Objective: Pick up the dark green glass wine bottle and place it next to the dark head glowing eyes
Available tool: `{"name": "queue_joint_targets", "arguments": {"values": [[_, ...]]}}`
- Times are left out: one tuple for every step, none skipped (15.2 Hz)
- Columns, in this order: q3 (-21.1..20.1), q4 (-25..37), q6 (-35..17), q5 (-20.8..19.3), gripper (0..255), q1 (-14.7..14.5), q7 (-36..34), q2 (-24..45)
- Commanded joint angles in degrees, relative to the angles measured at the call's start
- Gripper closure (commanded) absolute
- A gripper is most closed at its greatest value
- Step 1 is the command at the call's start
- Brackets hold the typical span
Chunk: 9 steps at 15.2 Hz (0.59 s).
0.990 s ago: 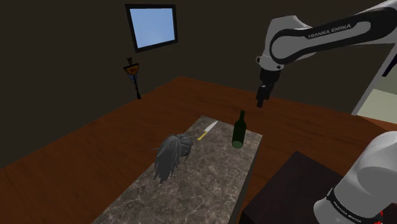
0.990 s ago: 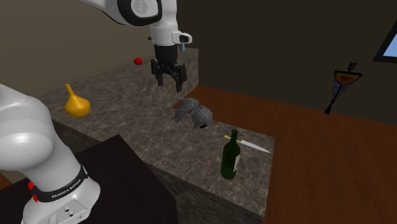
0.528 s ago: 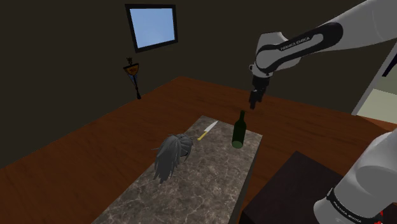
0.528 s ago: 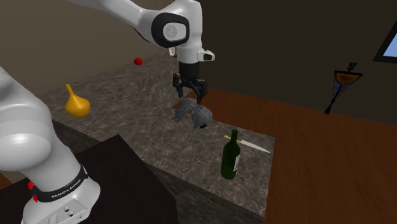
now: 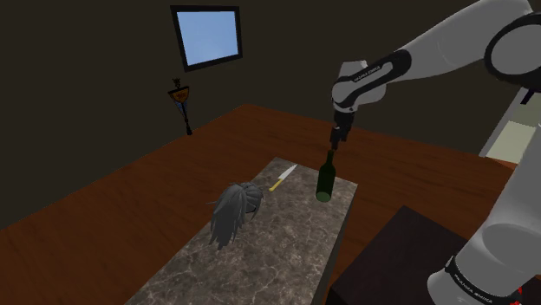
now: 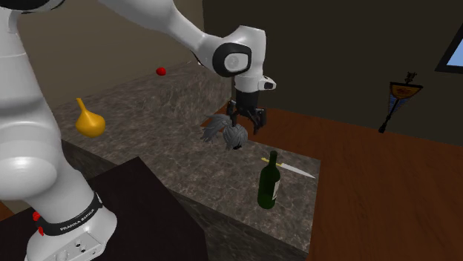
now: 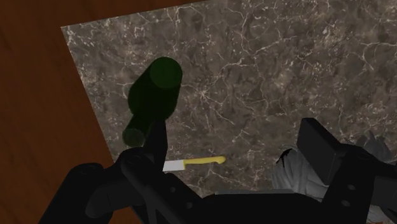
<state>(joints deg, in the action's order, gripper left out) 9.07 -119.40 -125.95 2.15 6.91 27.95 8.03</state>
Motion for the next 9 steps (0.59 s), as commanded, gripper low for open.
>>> {"name": "queue_joint_targets", "arguments": {"values": [[0.32, 3.22, -0.81, 0.89, 0, 0.77, 1.46, 4.22], [0.41, 5.09, -1.04, 1.36, 0, 1.18, 2.11, 6.43], [0.45, 7.04, -1.21, 1.82, 0, 1.63, 2.74, 8.65], [0.46, 9.07, -1.30, 2.26, 0, 2.09, 3.33, 10.87], [0.45, 11.18, -1.32, 2.69, 0, 2.58, 3.89, 13.10], [0.42, 13.38, -1.27, 3.10, 0, 3.08, 4.42, 15.35], [0.37, 15.68, -1.15, 3.49, 0, 3.59, 4.91, 17.62], [0.30, 18.07, -0.95, 3.85, 0, 4.12, 5.36, 19.90], [0.22, 20.57, -0.67, 4.18, 0, 4.66, 5.78, 22.21]]}}
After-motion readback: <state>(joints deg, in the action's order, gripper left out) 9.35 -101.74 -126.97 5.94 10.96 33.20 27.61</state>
